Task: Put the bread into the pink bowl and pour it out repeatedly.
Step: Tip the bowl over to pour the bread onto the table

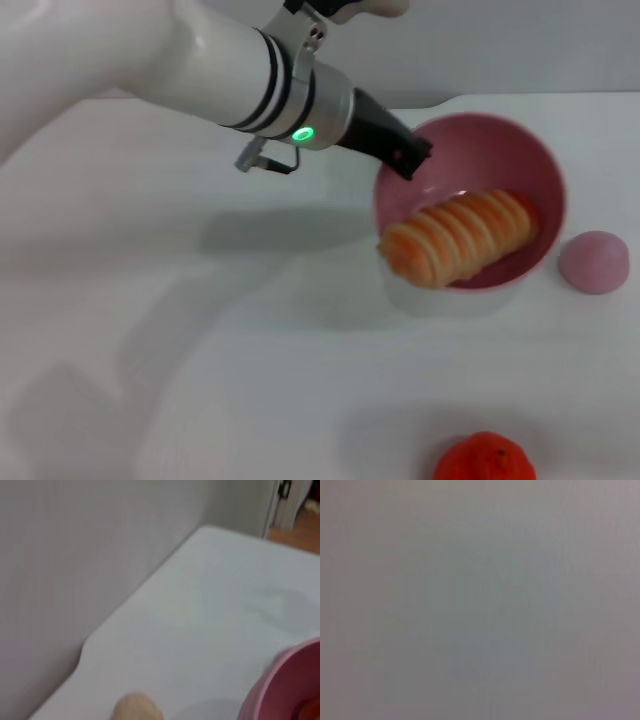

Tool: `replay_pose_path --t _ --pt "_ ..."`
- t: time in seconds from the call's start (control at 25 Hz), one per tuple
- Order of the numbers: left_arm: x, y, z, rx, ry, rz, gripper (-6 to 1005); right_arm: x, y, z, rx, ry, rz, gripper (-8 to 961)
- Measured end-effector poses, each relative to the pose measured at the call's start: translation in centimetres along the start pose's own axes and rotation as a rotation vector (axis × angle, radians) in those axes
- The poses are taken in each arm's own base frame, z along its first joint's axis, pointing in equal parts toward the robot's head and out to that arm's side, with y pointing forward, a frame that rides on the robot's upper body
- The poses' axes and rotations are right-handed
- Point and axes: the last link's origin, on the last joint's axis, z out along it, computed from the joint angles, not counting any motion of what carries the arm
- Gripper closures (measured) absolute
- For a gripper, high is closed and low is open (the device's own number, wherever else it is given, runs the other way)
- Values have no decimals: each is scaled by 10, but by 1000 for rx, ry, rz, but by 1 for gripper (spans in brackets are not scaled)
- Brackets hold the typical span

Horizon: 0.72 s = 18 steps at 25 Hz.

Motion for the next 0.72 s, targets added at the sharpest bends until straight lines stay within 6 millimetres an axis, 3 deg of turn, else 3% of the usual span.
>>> replay_pose_path --t 0.72 --pt "6 37 22 71 346 30 957 -7 -4 -8 7 -21 -40 518"
